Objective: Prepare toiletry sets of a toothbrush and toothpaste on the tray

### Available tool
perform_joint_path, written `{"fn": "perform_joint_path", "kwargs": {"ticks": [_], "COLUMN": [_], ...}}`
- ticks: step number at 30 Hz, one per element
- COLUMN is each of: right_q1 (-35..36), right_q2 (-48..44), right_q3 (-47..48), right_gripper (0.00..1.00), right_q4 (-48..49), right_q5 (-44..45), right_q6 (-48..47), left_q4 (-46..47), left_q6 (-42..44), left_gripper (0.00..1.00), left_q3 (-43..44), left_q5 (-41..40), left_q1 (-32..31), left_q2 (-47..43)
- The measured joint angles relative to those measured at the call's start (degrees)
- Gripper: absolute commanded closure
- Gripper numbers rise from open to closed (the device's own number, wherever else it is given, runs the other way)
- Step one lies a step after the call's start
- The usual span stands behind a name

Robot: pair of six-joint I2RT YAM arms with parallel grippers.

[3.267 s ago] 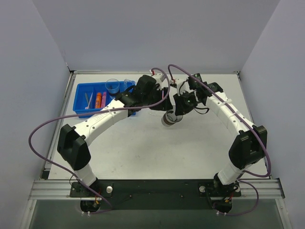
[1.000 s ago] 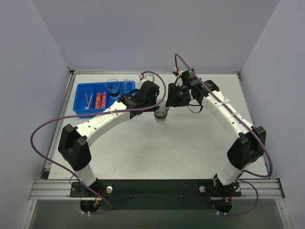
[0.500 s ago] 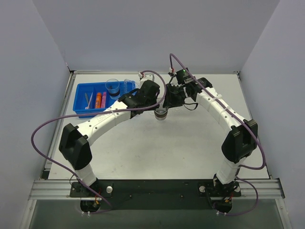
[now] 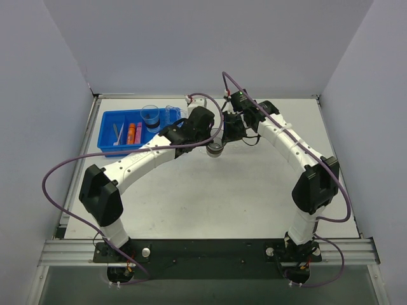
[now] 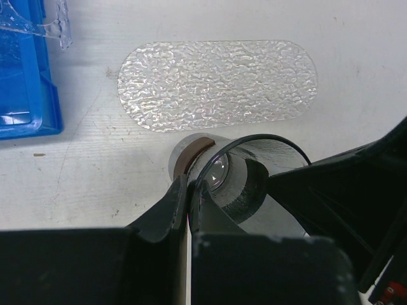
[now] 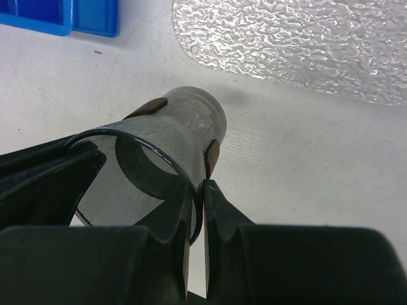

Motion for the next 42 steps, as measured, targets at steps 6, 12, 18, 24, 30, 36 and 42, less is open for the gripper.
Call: {"fn": "perform_joint_path", "kwargs": {"ticks": [6, 12, 18, 24, 30, 36, 42], "right_q1": [0.0, -1.7, -4.76, -10.21, -15.98, -20.17, -21.11], "right_q2": [0.63, 0.72, 0.7, 0.7, 0.79, 3.67, 7.93], "right_q3": [0.42, 0.42, -0.26, -1.68, -1.68, -1.14, 0.02], "right_gripper": [1.0, 1.0, 1.0, 1.0, 1.0, 1.0, 1.0], "right_q4": [-1.18, -1.66, -1.62, -1.64, -1.64, -1.88, -2.36], "right_q5": [1.7, -0.74, -4.7, -8.94, -12.7, -13.29, -10.67], "right_q6": [0.02, -3.63, -7.8, -15.04, -24.15, -30.86, -35.65], "left_q4": [2.47, 8.59, 13.73, 15.02, 15.41, 15.13, 9.88], "left_q6": [0.42, 1.92, 3.32, 4.66, 5.68, 7.89, 13.35], "left_gripper": [0.83, 0.28, 0.21, 0.2, 0.2, 0.16, 0.03], "left_q3": [-1.79, -5.73, -8.74, -15.23, -22.75, -26.36, -25.59], "left_q5": [0.39, 3.41, 6.03, 6.14, 6.43, 10.21, 6.12], "left_q1": [-0.31, -0.31, -0.31, 0.22, 3.45, 10.67, 14.34], "left_q2": [-0.04, -3.32, -8.76, -14.03, -20.17, -24.87, -26.58]}}
